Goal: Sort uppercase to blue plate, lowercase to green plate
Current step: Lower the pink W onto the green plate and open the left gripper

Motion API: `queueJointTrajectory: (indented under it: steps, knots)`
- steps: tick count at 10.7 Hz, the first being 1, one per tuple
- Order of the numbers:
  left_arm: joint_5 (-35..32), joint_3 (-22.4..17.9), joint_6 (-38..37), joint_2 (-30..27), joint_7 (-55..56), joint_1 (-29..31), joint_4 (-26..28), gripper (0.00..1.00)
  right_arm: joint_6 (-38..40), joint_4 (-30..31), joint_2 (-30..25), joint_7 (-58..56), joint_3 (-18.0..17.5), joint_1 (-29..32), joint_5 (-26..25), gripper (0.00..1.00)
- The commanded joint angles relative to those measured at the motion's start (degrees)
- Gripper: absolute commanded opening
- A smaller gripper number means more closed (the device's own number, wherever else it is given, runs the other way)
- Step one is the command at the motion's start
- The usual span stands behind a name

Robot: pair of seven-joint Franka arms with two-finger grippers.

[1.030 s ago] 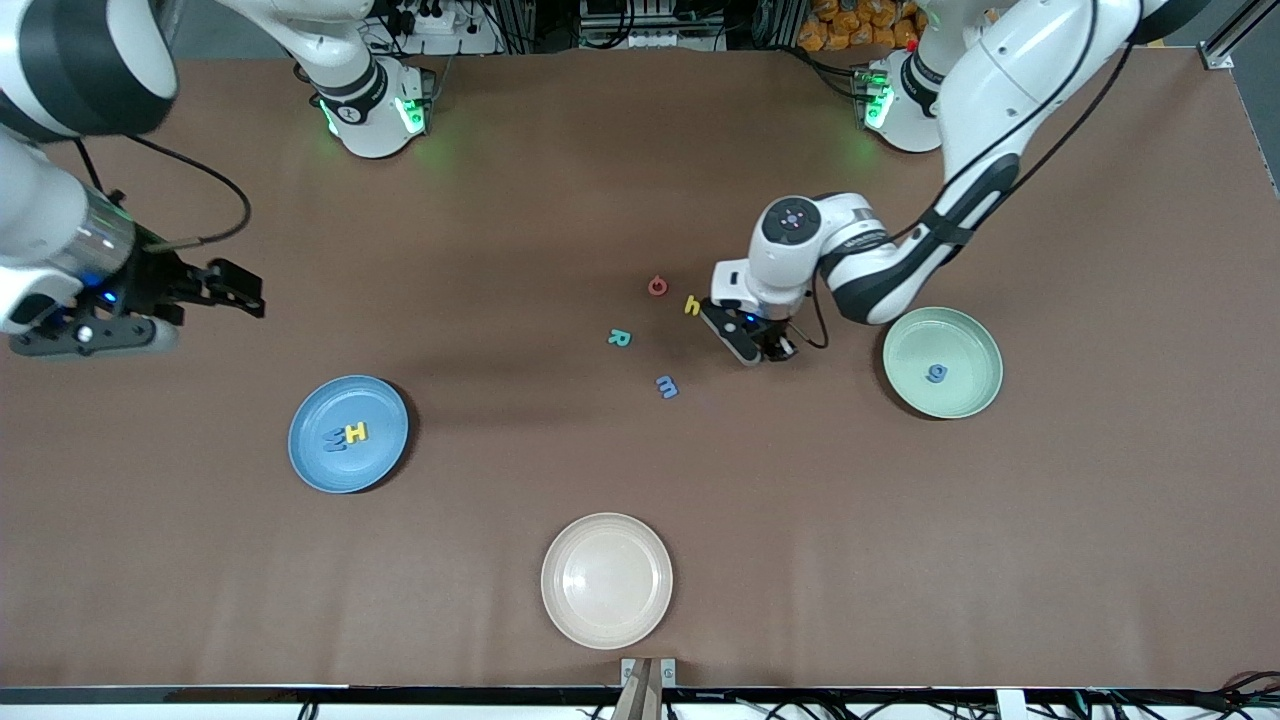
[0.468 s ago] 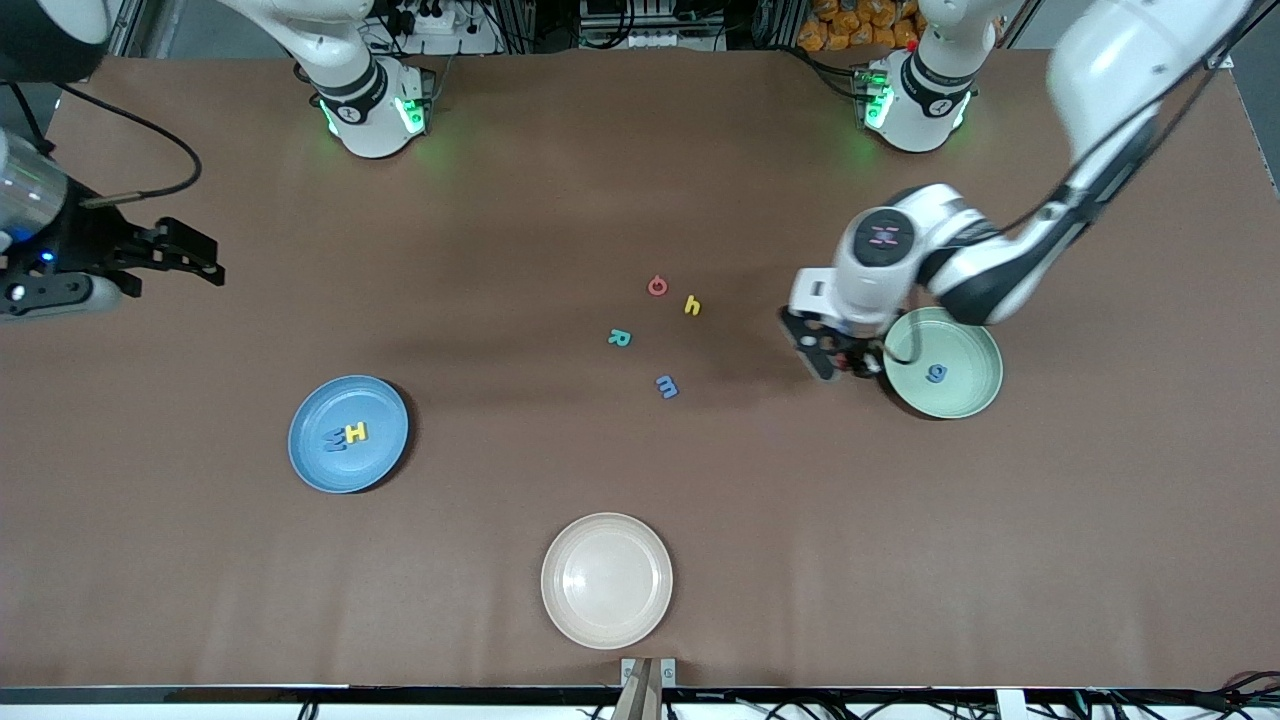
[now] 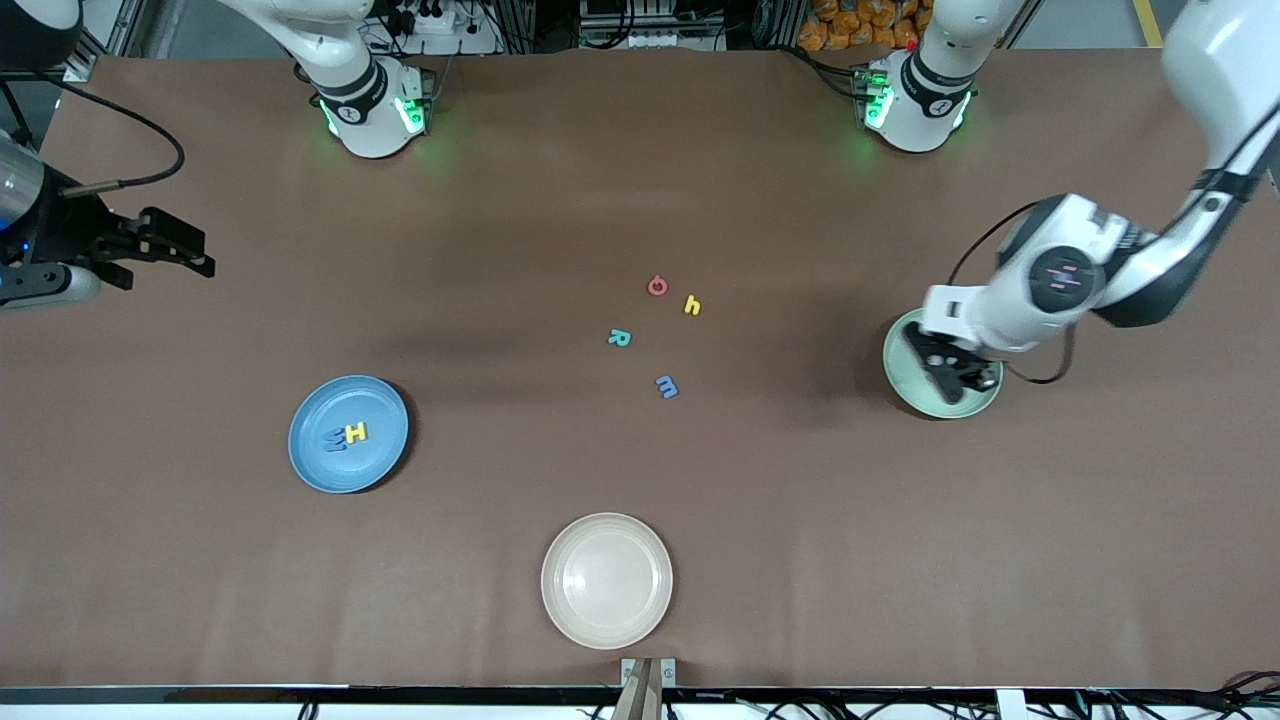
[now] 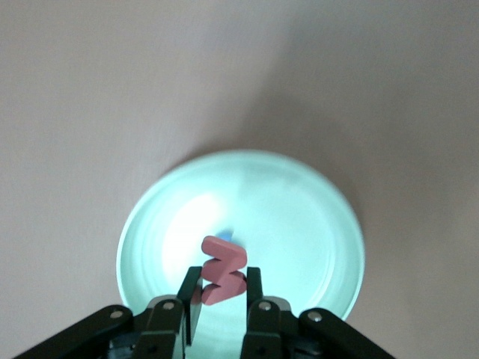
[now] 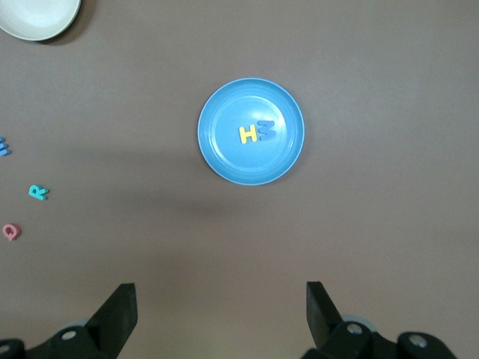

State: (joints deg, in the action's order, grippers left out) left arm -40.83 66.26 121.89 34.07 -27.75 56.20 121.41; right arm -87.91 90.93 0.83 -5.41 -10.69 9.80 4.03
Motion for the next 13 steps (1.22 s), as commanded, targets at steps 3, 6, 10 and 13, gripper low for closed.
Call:
queueJointTrajectory:
  steps: [3,6,10,13]
  knots:
    - [4.1,1.5,-0.4,0.2,-0.8,2.9,0.2,0.60,1.3,-0.3,-0.7,0.0,-0.1,0.3,0.1,1.00]
    - [6.5,1.6,-0.4,0.0,1.9,2.8,-1.6,0.66,0.8,-0.1,-0.6,0.1,-0.1,0.2,0.0,1.00]
    - [9.8,6.6,-1.0,-0.4,25.5,2.4,-2.7,0.62,-1.1,-0.1,0.0,0.1,-0.2,-0.2,0.3,1.00]
    - [9.8,10.8,-3.1,-0.7,38.9,2.4,-3.8,0.63,-1.1,-0.1,0.7,0.2,-0.3,-1.4,0.2,1.00]
